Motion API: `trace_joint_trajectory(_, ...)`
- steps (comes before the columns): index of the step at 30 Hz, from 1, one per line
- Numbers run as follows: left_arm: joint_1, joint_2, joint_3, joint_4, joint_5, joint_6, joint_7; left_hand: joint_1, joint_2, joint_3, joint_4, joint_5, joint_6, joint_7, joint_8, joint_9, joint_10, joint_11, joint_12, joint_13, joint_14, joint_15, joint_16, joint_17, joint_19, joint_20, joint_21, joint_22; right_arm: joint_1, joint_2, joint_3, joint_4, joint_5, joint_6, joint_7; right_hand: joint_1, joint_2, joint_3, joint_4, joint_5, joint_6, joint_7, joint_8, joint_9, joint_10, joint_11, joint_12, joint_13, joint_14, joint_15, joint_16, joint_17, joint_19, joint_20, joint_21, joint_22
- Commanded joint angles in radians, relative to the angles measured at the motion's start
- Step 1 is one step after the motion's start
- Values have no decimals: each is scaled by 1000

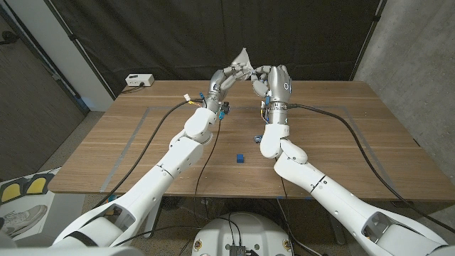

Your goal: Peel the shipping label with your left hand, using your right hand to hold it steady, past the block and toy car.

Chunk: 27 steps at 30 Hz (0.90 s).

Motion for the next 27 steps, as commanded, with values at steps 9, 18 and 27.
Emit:
trace_joint_trajectory(9, 31, 38, -19, -42, -5, 62, 45, 17, 3, 12, -1, 4, 195, 125, -3, 3, 8, 4, 0, -6, 4, -97, -10, 3, -20, -7, 11, -1, 25, 29, -1, 57, 16, -6, -77, 1, 1, 25, 0, 11, 21, 14, 6, 45, -13, -11, 0, -2, 5, -40, 10, 6, -2, -18, 8, 0)
trace_joint_trajectory(18, 45, 31, -34, -58, -23, 66, 70, 17, 4, 18, 1, 2, 193, 126, 0, 16, -4, 6, -4, -7, -2, -88, -13, 2, -30, -5, 17, -4, 34, 31, -5, 64, 21, -21, -76, -1, -1, 34, -1, 14, 20, 14, 7, 48, -16, -14, 4, 9, 5, -40, 13, 6, -2, -17, 9, 1)
trace_joint_trajectory(27, 57, 62, -40, -107, 57, 109, 154, 20, 12, 38, 3, 1, 170, 137, 20, 54, -70, 24, -25, -7, -39, -56, -24, 4, -80, 38, 31, -4, 38, 33, -6, 71, 30, -38, -77, -4, -5, 45, -1, 18, 21, 13, 7, 51, -15, -16, 1, 7, 4, -40, 17, 6, -2, -18, 10, 1)
